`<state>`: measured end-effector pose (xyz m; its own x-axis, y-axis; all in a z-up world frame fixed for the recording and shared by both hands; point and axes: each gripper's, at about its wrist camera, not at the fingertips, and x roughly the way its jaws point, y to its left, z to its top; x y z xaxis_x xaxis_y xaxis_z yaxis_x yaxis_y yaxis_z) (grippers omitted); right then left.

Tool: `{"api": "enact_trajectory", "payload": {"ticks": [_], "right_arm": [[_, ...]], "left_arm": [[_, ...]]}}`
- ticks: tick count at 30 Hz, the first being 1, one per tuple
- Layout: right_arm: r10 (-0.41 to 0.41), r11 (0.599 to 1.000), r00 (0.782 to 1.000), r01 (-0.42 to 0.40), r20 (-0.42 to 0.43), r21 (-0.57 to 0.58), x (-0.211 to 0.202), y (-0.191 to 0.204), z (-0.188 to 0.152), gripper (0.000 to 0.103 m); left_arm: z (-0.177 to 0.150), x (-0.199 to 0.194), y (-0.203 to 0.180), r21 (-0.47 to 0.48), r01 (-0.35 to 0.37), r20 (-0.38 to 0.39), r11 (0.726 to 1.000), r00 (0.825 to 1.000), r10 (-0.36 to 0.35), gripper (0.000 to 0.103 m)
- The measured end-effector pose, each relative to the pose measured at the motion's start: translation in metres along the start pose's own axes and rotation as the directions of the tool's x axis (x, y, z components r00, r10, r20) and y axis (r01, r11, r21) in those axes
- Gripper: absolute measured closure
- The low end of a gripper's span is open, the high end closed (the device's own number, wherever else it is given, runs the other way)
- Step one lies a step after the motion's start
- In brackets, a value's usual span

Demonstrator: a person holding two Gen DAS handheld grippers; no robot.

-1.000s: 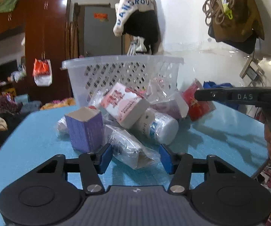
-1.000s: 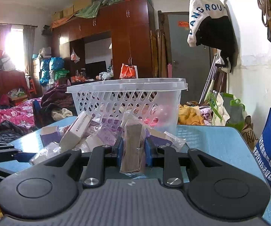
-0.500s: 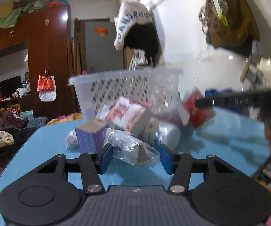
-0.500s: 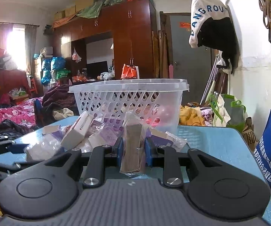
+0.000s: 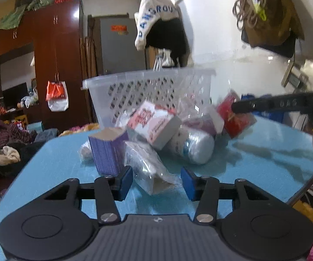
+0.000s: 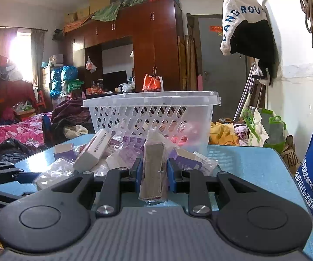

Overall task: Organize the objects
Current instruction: 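Grasp the clear plastic bag with the left tool while the right tool lifts the tan box, then drop the plastic bag into the basket with the left tool while the right tool drops the tan box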

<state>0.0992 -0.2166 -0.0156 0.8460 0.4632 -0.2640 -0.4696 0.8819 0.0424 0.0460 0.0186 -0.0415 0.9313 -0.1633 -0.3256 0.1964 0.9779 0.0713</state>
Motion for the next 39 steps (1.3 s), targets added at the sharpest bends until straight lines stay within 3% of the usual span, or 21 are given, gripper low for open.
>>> {"api": "enact_trajectory", "payload": {"ticks": [5, 20, 27, 33, 39], "right_arm": [[0.019, 1.0, 0.999, -0.019, 0.032, 0.006, -0.011, 0.002, 0.006, 0.076], [0.04, 0.999, 0.998, -0.04, 0.053, -0.003, -0.014, 0.005, 0.014, 0.076], [0.049, 0.999, 0.996, -0.048, 0.072, -0.019, -0.006, 0.005, 0.043, 0.076], [0.05, 0.999, 0.995, -0.048, 0.084, -0.022, 0.029, 0.001, 0.106, 0.076], [-0.013, 1.0, 1.0, 0.013, 0.014, -0.008, 0.093, -0.014, 0.149, 0.076]], "left_arm": [[0.008, -0.017, 0.004, -0.012, 0.024, 0.07, 1.0, 0.997, -0.023, 0.051], [0.021, -0.025, 0.008, -0.024, 0.038, 0.131, 0.999, 0.991, -0.035, 0.053], [0.064, -0.018, 0.03, -0.045, 0.069, 0.196, 0.997, 0.979, -0.059, 0.053], [0.148, 0.027, 0.05, -0.07, 0.101, 0.205, 0.992, 0.975, -0.085, 0.053], [0.194, 0.124, 0.068, -0.162, 0.084, 0.052, 0.983, 0.996, -0.076, 0.053]]}}
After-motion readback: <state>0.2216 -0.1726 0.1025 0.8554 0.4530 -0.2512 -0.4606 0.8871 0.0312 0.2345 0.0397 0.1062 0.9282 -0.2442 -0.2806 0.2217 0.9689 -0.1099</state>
